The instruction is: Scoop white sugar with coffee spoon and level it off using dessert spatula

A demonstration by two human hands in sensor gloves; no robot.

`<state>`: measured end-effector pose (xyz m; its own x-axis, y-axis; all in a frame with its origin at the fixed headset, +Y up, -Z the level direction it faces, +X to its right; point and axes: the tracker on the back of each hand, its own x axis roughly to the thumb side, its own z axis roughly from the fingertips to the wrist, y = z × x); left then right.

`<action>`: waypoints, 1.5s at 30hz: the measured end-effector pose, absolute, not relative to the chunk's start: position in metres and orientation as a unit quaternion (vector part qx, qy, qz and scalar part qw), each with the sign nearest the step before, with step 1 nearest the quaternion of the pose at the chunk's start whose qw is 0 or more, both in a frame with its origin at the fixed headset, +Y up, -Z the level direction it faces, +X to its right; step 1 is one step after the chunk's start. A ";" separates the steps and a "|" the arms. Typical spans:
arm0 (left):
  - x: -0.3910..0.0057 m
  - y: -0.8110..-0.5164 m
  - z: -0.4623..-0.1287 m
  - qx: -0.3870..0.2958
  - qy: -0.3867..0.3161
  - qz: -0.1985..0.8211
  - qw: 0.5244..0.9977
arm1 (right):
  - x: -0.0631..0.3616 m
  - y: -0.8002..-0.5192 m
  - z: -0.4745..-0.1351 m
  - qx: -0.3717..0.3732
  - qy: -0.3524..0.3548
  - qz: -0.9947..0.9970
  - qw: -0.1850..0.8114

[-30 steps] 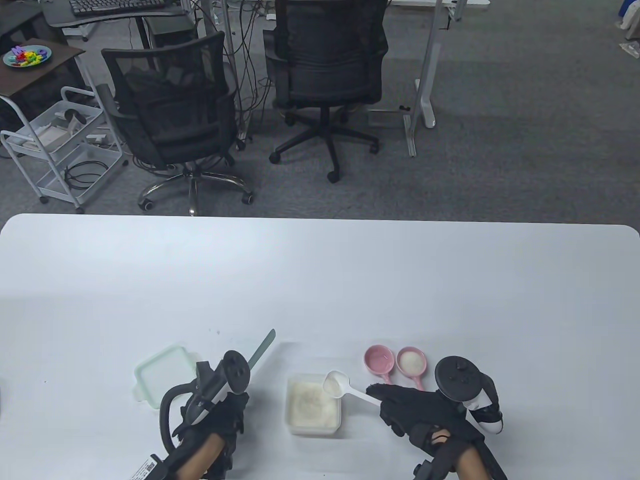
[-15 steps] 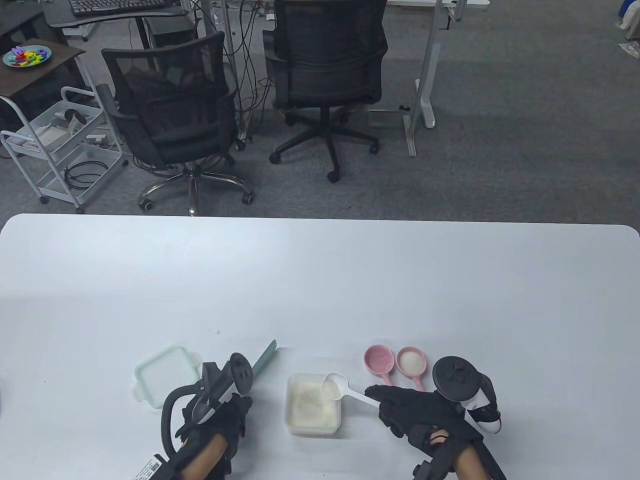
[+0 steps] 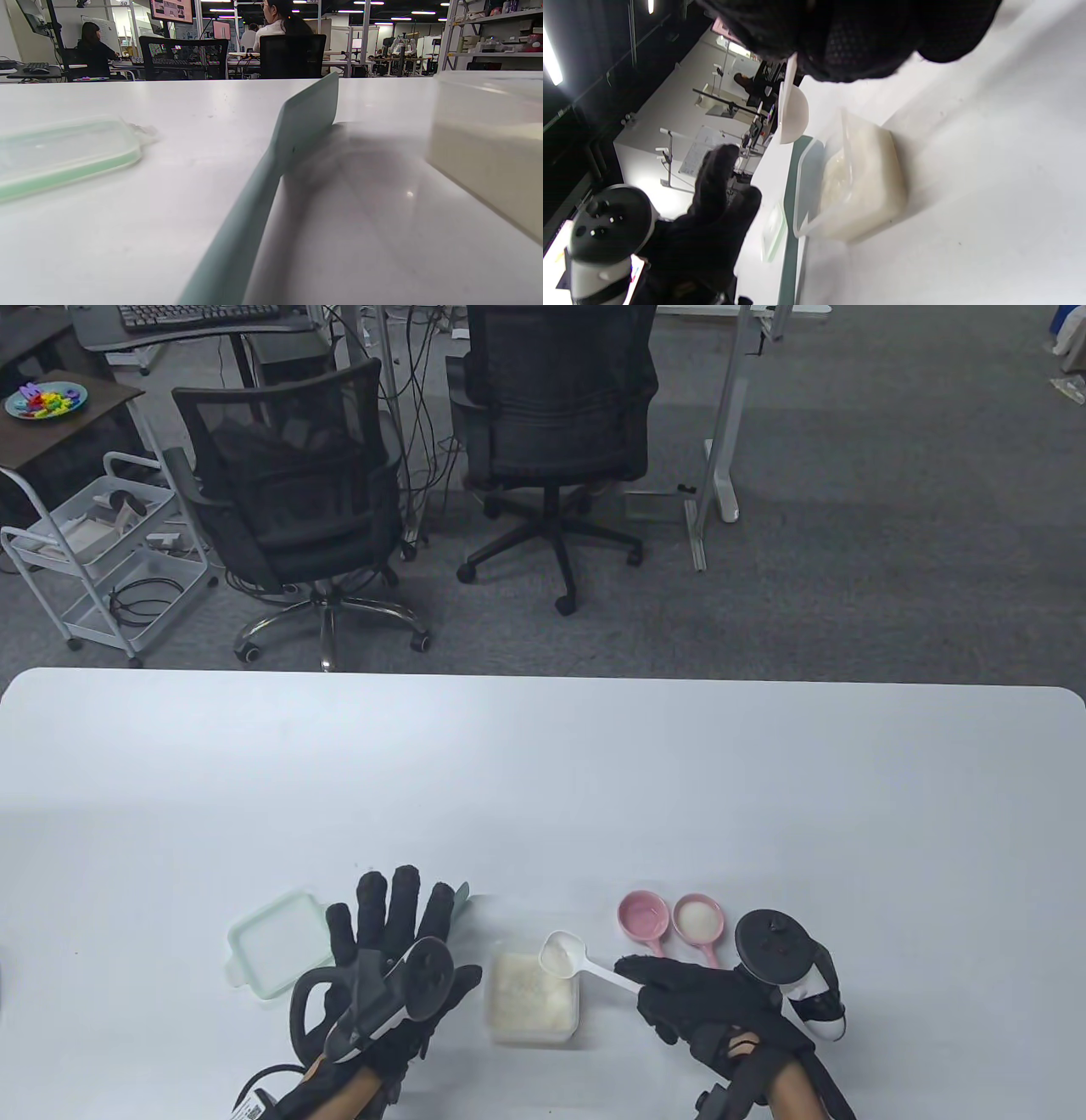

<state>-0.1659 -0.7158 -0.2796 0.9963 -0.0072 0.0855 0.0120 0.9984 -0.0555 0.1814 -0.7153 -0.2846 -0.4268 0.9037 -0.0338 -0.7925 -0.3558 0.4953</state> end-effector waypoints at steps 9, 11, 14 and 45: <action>-0.171 -0.716 -0.282 -0.038 -0.032 -0.004 0.999 | 0.240 -0.704 -0.289 0.012 0.136 0.830 0.541; -0.171 -0.716 -0.282 -0.043 -0.032 -0.004 0.999 | 0.253 -0.705 -0.289 -0.021 0.132 0.837 0.530; -0.170 -0.715 -0.281 -0.048 -0.031 -0.006 0.998 | 0.268 -0.707 -0.288 -0.070 0.126 0.853 0.502; -0.169 -0.717 -0.282 -0.082 -0.028 -0.009 0.996 | 0.269 -0.707 -0.288 -0.133 0.108 0.902 0.396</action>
